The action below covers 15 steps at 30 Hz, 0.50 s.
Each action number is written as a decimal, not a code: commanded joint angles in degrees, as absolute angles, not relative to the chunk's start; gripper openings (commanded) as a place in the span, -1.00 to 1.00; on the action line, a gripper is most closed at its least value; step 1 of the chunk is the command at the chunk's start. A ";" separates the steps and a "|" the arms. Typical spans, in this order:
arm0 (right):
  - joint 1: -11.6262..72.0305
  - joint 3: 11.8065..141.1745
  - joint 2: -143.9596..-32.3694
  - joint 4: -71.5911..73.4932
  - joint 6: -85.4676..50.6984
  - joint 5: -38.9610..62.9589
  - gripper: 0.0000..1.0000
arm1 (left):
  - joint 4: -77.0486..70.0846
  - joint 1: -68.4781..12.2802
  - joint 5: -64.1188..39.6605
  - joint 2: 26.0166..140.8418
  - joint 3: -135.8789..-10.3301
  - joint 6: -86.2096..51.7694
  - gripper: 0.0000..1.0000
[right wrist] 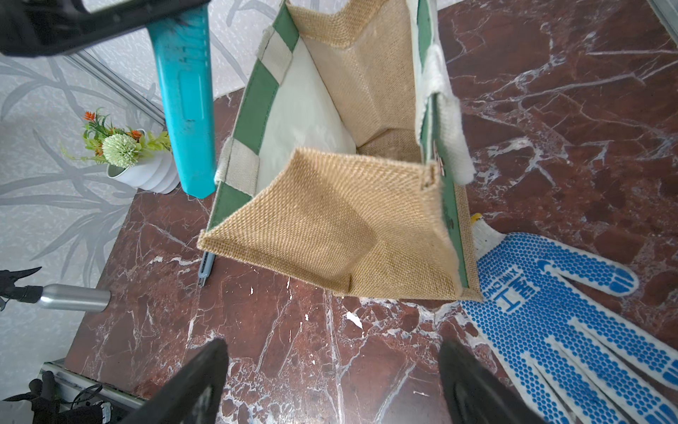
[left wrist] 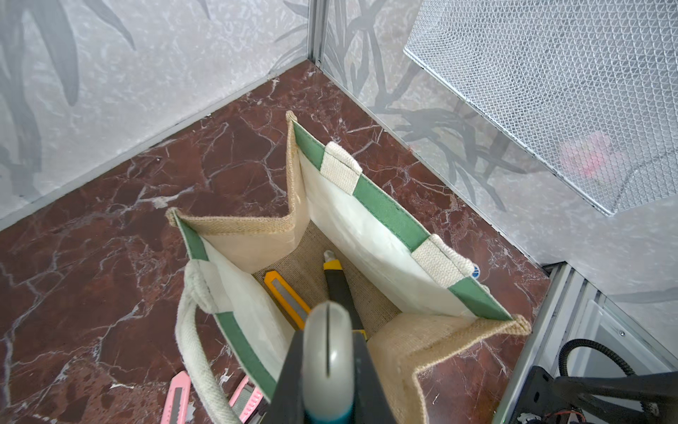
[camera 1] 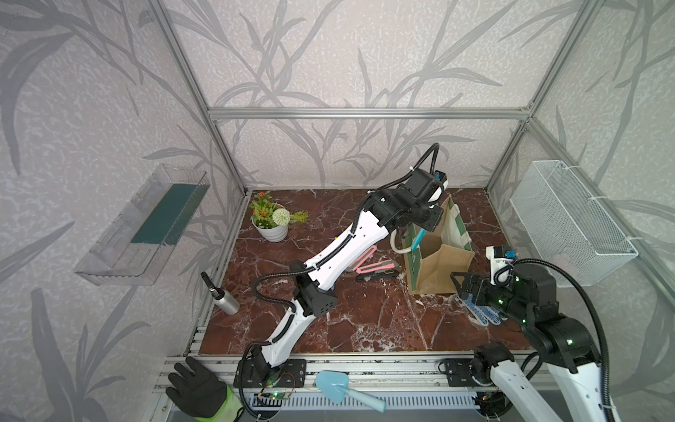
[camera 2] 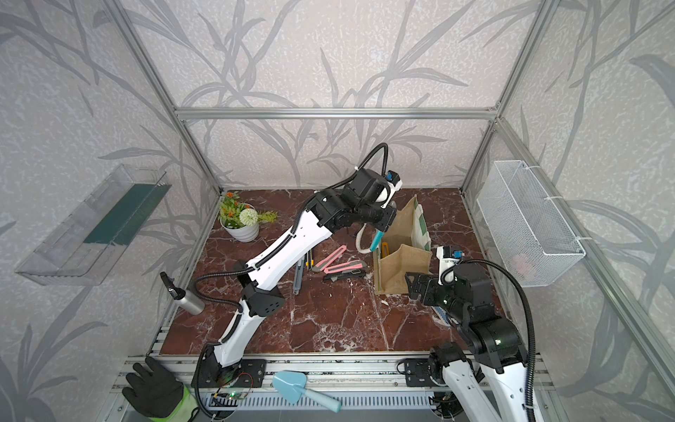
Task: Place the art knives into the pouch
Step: Place the utility knife in the pouch.
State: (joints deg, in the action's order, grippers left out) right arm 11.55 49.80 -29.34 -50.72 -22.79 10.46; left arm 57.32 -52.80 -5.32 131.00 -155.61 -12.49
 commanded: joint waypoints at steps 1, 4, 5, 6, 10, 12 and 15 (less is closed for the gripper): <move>11.43 48.62 -28.48 -51.14 -23.41 10.89 0.80 | 52.46 -52.82 -9.58 130.89 -157.20 -11.67 -1.00; 11.43 48.59 -28.87 -51.46 -23.16 10.99 0.79 | 51.04 -52.82 -10.99 131.86 -157.15 -12.21 -1.00; 11.43 48.60 -28.94 -51.50 -23.08 11.01 0.79 | 50.82 -52.80 -11.05 132.22 -157.16 -12.14 -1.00; 11.43 48.60 -28.93 -51.51 -23.00 11.02 0.79 | 50.80 -52.82 -10.74 132.69 -157.15 -12.18 -1.00; 11.47 48.32 -28.58 -51.30 -22.58 10.93 0.80 | 50.59 -52.82 -10.46 134.49 -157.15 -12.08 -1.00; 11.43 47.97 -28.51 -51.10 -22.41 10.90 0.79 | 50.31 -52.82 -10.38 135.30 -157.23 -12.12 -1.00; 11.43 48.25 -28.89 -51.43 -21.72 11.06 0.79 | 50.05 -52.74 -9.88 136.31 -157.24 -11.99 -1.00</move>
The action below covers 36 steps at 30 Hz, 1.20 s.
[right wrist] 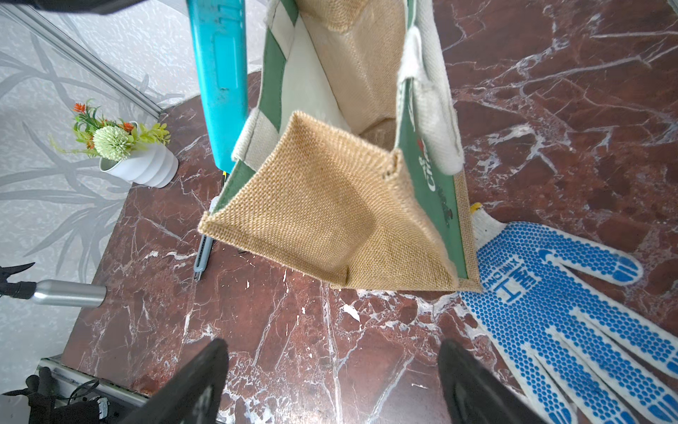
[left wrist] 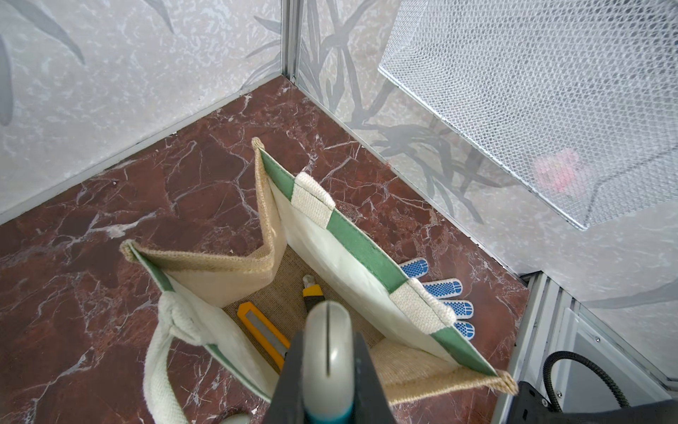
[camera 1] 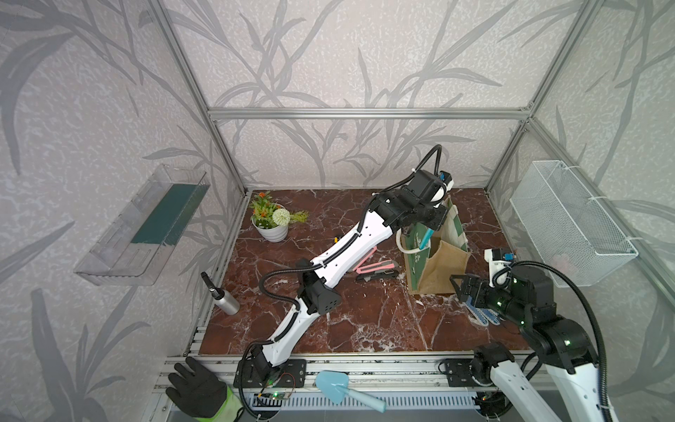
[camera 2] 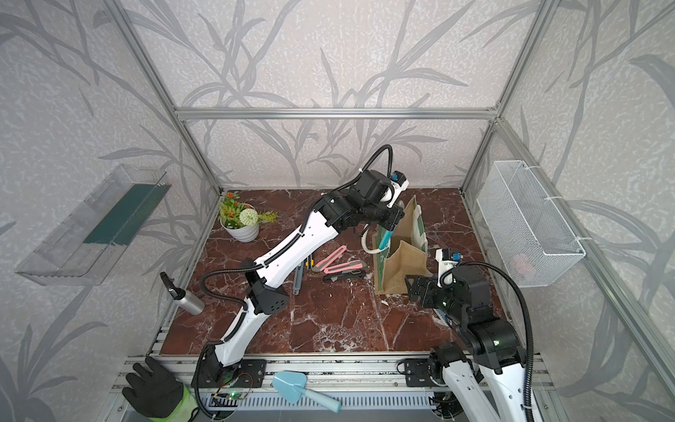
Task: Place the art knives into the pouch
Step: Place the utility knife in the pouch.
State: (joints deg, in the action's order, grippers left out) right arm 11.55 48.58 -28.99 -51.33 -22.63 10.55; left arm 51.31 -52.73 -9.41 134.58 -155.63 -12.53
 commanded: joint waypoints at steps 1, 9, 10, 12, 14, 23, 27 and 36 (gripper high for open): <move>11.43 48.34 -29.03 -51.53 -21.47 11.24 0.80 | 49.93 -52.71 -10.00 136.57 -157.28 -12.12 -1.00; 11.43 47.99 -29.46 -51.07 -20.67 11.85 0.79 | 51.30 -52.86 -9.85 133.17 -160.62 -11.52 -1.00; 11.43 47.99 -29.58 -50.86 -20.59 11.93 0.80 | 51.12 -52.87 -9.97 132.28 -160.58 -11.27 -1.00; 11.43 47.83 -29.97 -50.72 -20.41 12.03 0.79 | 50.57 -52.91 -10.83 130.70 -160.58 -10.66 -1.00; 11.43 47.77 -30.47 -50.50 -20.24 12.13 0.80 | 49.90 -52.87 -11.16 129.43 -160.44 -10.62 -1.00; 11.43 48.12 -30.80 -50.66 -19.88 12.19 0.79 | 46.30 -53.00 -16.53 130.83 -159.57 -12.63 -1.00; 11.44 47.99 -30.84 -50.62 -20.08 12.40 0.79 | 43.63 -53.24 -16.10 134.06 -158.36 -12.74 -1.00; 11.43 47.88 -30.67 -51.11 -19.98 12.31 0.80 | 45.65 -53.26 -11.24 138.51 -159.28 -11.27 -1.00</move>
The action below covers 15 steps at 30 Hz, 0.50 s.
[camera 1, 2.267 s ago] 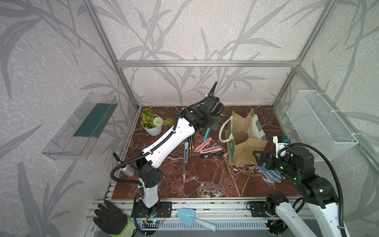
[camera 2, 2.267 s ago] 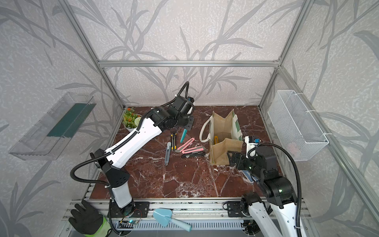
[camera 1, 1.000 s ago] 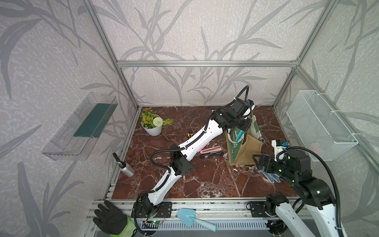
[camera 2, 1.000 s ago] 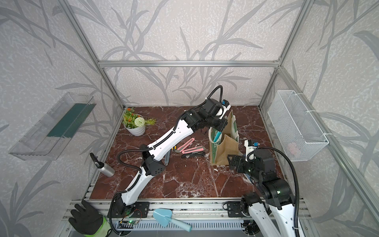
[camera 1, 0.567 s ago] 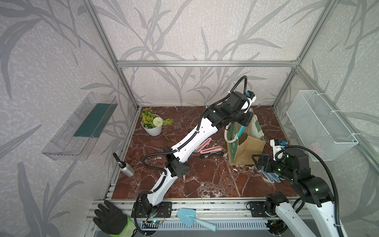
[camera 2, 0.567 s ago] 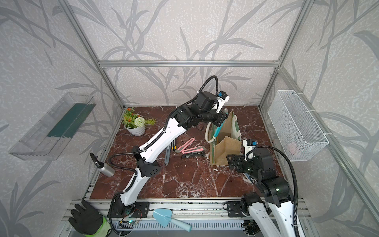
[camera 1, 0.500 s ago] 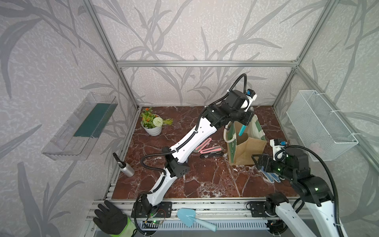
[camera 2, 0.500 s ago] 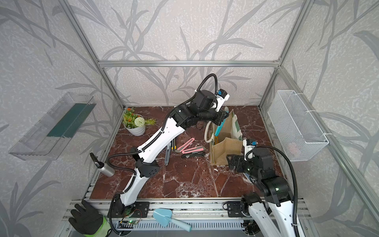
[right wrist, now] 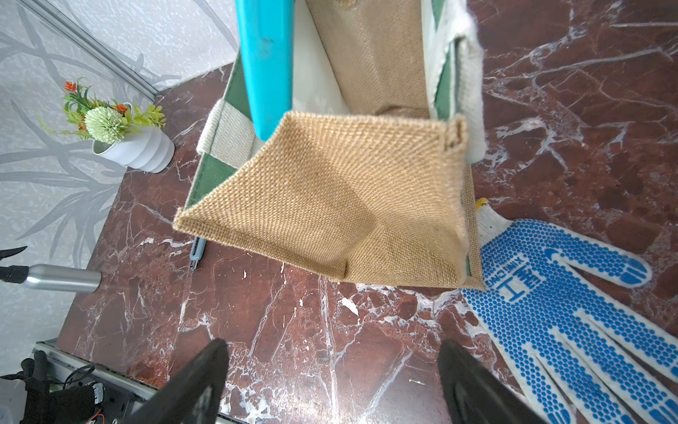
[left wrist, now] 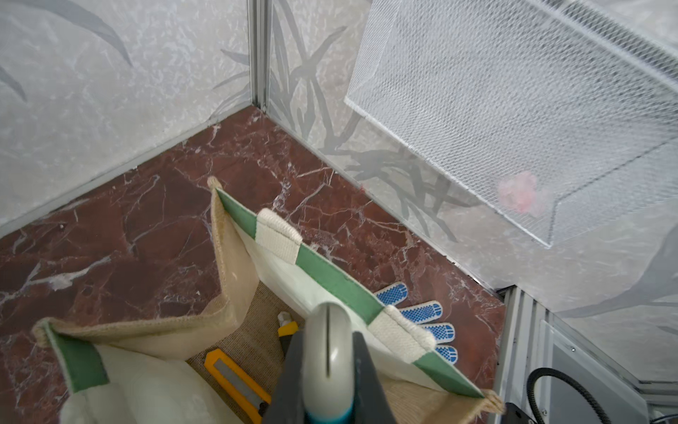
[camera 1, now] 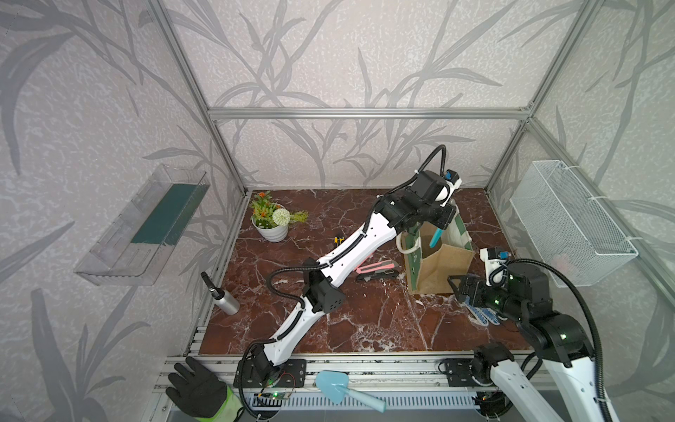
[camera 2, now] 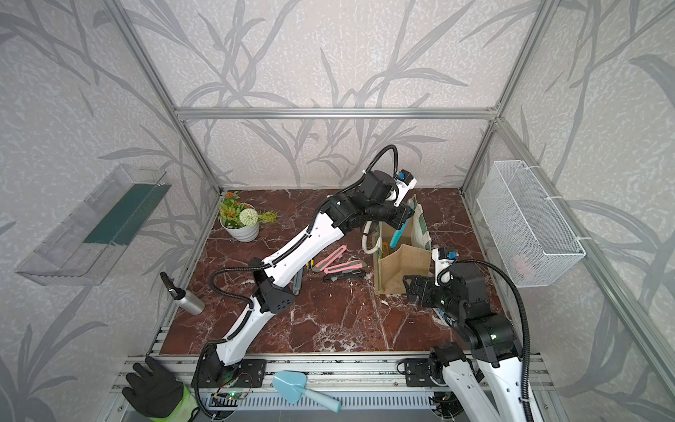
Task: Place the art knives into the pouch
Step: Place the utility knife in the pouch.
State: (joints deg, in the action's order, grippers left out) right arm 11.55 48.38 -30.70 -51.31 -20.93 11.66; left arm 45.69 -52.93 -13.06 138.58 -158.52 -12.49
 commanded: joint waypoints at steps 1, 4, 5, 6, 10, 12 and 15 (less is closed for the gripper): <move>11.43 47.90 -30.67 -51.13 -19.97 12.22 0.79 | 45.99 -53.21 -10.74 138.79 -159.27 -11.09 -1.00; 11.43 47.77 -30.67 -50.83 -20.23 12.22 0.80 | 47.44 -53.26 -9.83 138.97 -159.26 -11.58 -0.46; 11.43 47.81 -30.71 -50.83 -20.24 12.22 0.79 | 47.84 -53.26 -10.00 138.81 -159.26 -11.91 -0.18; 11.48 47.81 -30.76 -50.81 -20.25 12.22 0.80 | 48.19 -53.26 -10.87 138.47 -159.26 -11.95 0.03; 11.44 48.07 -31.16 -50.93 -20.06 12.13 0.79 | 49.53 -54.04 -8.35 136.37 -159.19 -10.56 0.63; 11.43 48.40 -31.37 -51.04 -20.10 12.22 0.79 | 50.71 -54.14 -5.83 134.96 -159.18 -10.11 0.80; 11.43 49.10 -31.66 -51.13 -20.15 12.19 0.80 | 53.90 -54.14 -0.70 132.24 -159.03 -9.67 0.84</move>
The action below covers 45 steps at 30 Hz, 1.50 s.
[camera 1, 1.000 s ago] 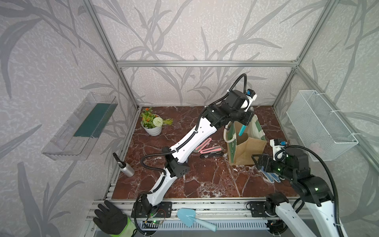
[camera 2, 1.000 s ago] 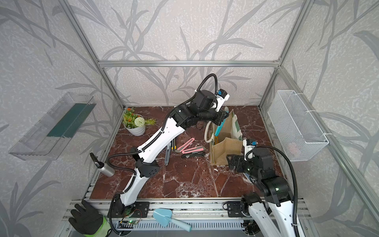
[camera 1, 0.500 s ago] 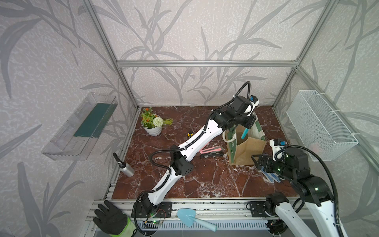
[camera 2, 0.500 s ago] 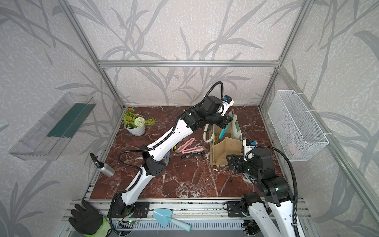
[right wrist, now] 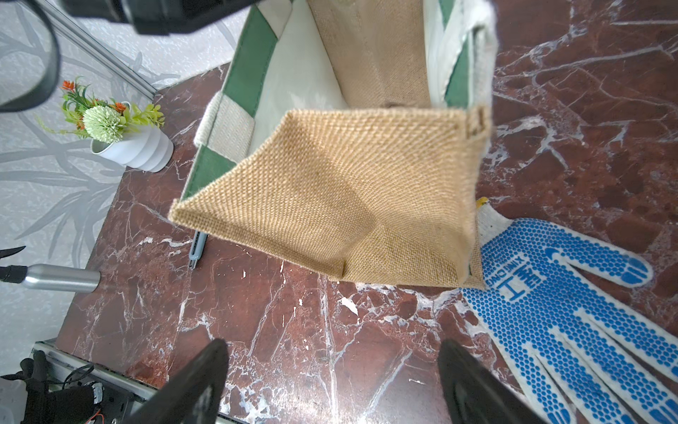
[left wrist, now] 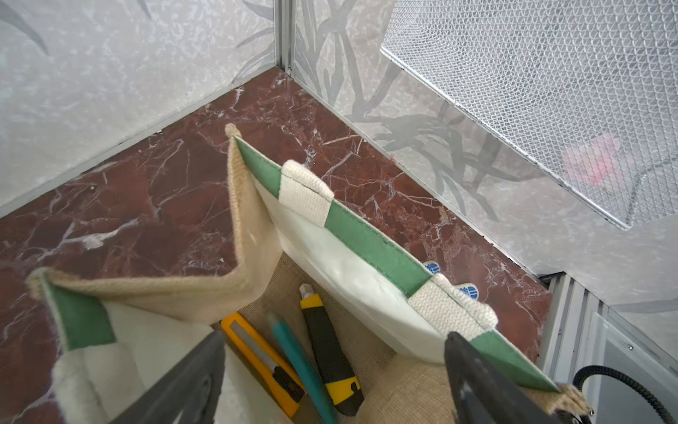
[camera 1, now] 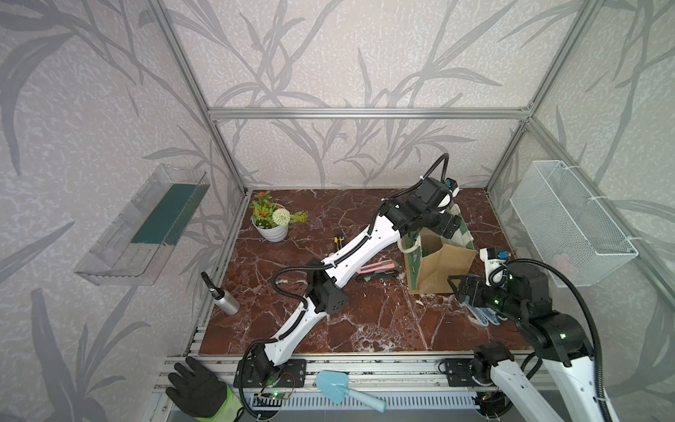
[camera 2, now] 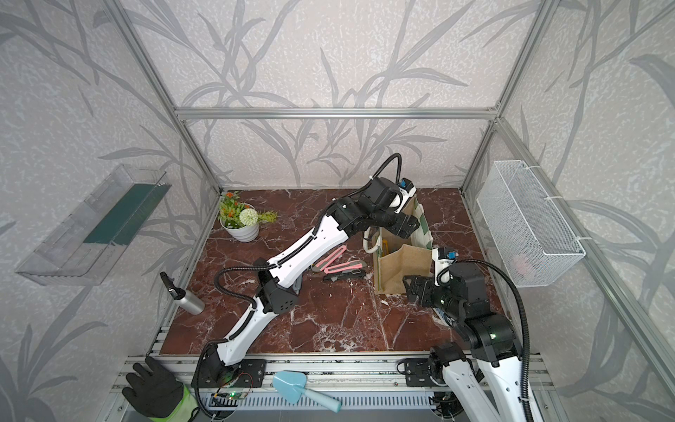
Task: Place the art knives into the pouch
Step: Place the utility knife in the pouch, then pick up the utility knife at the center of the board.
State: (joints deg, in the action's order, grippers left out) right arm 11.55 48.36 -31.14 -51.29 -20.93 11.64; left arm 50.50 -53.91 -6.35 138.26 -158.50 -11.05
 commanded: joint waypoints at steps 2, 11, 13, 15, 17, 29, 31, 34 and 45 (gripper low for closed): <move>11.43 49.77 -31.87 -51.13 -20.19 12.22 0.80 | 56.51 -54.14 4.14 129.85 -157.99 -8.88 0.87; 11.43 52.27 -33.20 -51.17 -18.64 12.80 0.80 | 60.70 -49.93 25.89 110.44 -129.02 -14.13 0.59; 11.43 52.77 -33.54 -51.15 -18.57 13.26 0.80 | 57.21 -46.95 24.51 104.05 -117.13 -16.99 0.47; 11.44 53.16 -34.07 -51.21 -18.46 14.02 0.80 | 54.06 -43.83 23.92 98.60 -106.99 -19.63 0.43; 11.43 53.26 -34.40 -51.09 -18.46 14.47 0.79 | 52.02 -40.74 23.82 94.23 -98.68 -21.44 0.35; 11.43 49.66 -34.94 -47.82 -17.89 13.24 0.79 | 40.07 -25.44 10.51 89.94 -69.95 -26.39 0.16; 11.43 49.48 -35.11 -48.23 -17.84 12.80 0.80 | 39.68 -25.06 10.04 92.55 -69.91 -25.82 0.10; 11.43 49.73 -34.86 -49.37 -17.43 11.85 0.80 | 38.84 -24.48 8.66 96.36 -70.05 -25.66 0.04; 11.43 49.75 -35.09 -50.70 -17.44 9.54 0.79 | 35.99 -24.02 2.12 105.04 -72.05 -23.81 -0.04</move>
State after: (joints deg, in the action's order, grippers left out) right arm 11.55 49.87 -34.92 -49.63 -17.98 10.61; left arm 36.56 -24.36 3.60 103.90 -70.15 -24.12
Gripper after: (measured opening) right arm 0.898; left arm 0.483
